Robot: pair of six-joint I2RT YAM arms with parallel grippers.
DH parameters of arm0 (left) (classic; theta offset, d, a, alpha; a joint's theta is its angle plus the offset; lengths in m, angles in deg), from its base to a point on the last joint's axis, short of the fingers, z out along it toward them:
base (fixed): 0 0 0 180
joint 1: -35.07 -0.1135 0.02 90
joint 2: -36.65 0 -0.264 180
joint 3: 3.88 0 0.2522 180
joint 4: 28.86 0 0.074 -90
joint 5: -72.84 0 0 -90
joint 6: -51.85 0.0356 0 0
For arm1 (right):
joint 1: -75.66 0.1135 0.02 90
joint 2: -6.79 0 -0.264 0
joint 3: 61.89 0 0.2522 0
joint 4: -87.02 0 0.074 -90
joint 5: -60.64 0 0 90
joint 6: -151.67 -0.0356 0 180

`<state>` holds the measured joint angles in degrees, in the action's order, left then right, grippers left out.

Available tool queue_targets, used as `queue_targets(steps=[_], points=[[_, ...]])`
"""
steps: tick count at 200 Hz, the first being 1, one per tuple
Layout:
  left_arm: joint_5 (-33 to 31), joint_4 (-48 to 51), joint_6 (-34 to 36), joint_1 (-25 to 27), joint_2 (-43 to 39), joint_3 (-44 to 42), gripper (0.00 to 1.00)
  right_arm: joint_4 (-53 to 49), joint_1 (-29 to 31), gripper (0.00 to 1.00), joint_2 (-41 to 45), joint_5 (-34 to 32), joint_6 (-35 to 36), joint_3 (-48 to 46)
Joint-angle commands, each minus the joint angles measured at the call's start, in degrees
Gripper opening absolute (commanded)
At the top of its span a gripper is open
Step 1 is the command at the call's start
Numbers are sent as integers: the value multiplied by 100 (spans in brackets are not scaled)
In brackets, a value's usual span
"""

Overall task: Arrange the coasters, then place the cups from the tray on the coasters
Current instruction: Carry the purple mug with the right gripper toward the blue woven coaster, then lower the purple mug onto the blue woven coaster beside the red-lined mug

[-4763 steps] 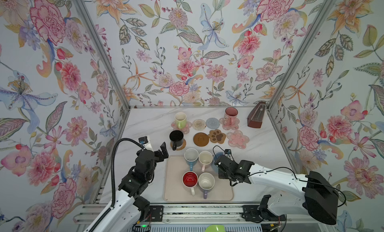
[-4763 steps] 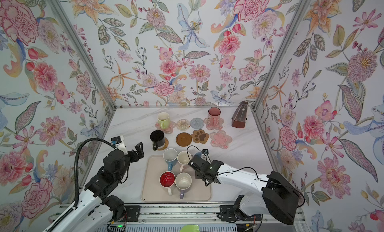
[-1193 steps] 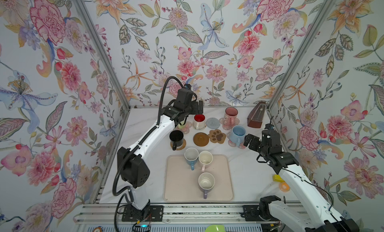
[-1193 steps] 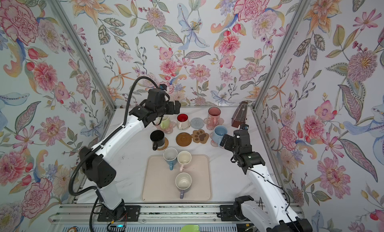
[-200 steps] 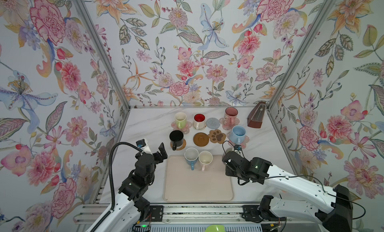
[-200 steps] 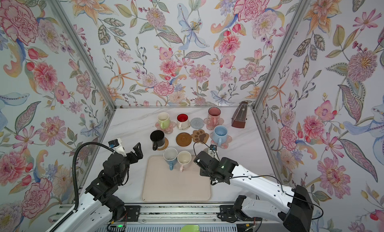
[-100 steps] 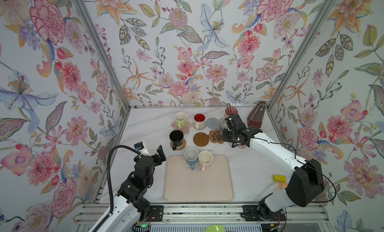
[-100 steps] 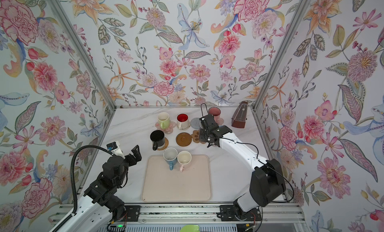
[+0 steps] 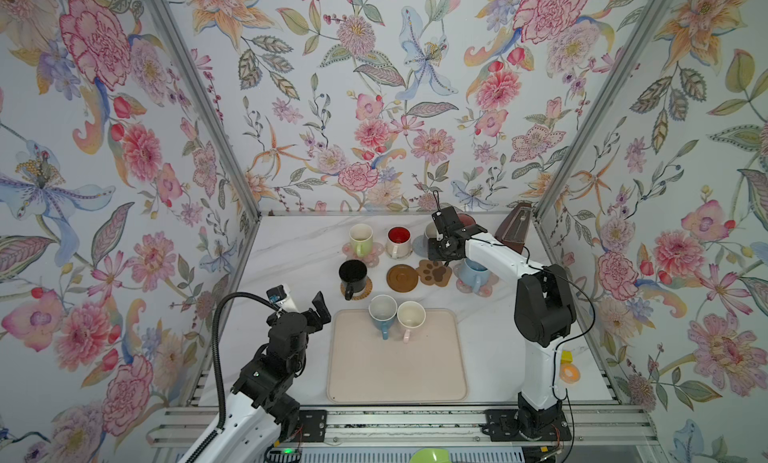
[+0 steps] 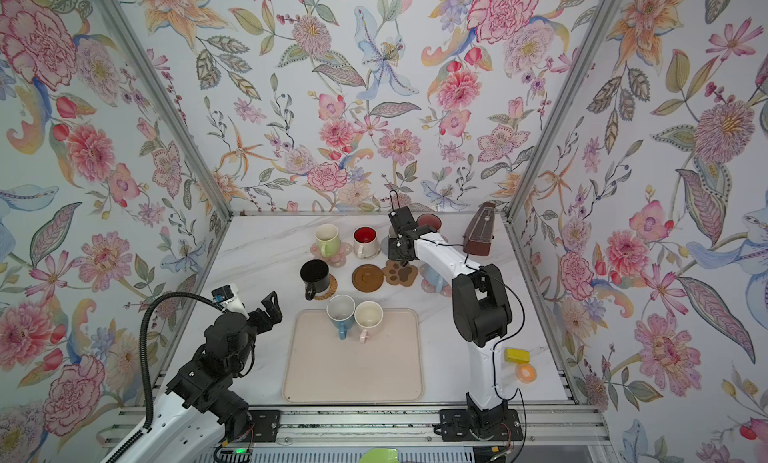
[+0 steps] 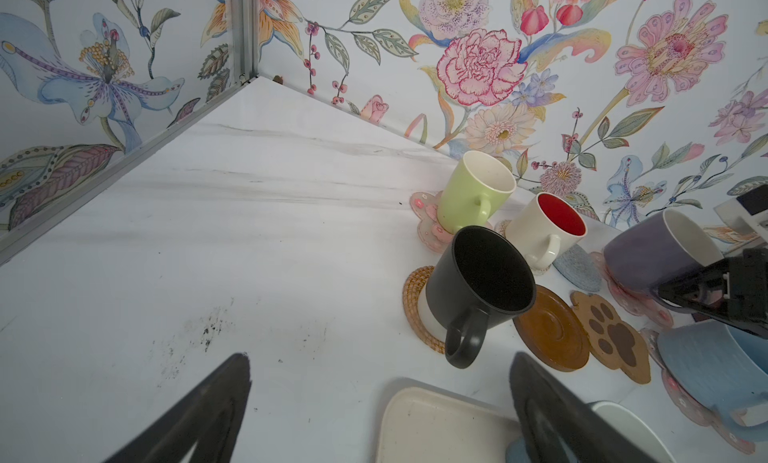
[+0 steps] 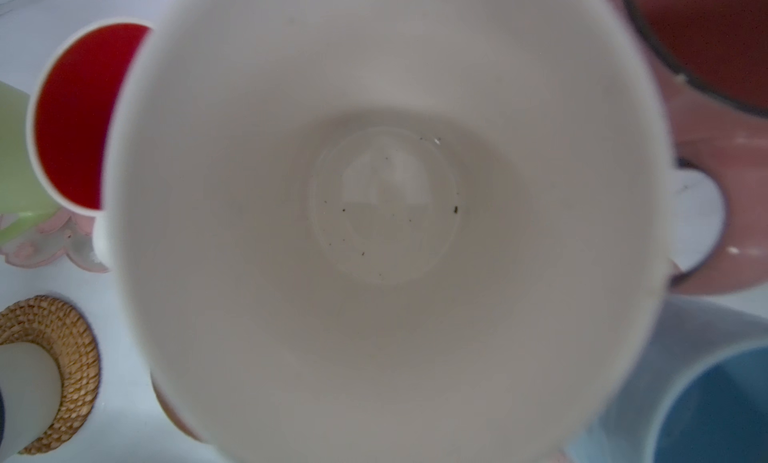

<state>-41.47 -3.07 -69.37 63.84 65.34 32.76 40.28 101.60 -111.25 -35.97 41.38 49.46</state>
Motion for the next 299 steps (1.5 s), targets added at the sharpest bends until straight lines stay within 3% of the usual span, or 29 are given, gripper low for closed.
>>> queue_targets(steps=[1,299], points=[[-86,173,-37,-66,-25,35,99,145,-13,0,-139,-8,171,460],[-180,283,-86,-75,-13,118,99,65,-36,0,-1416,-124,272,1736]])
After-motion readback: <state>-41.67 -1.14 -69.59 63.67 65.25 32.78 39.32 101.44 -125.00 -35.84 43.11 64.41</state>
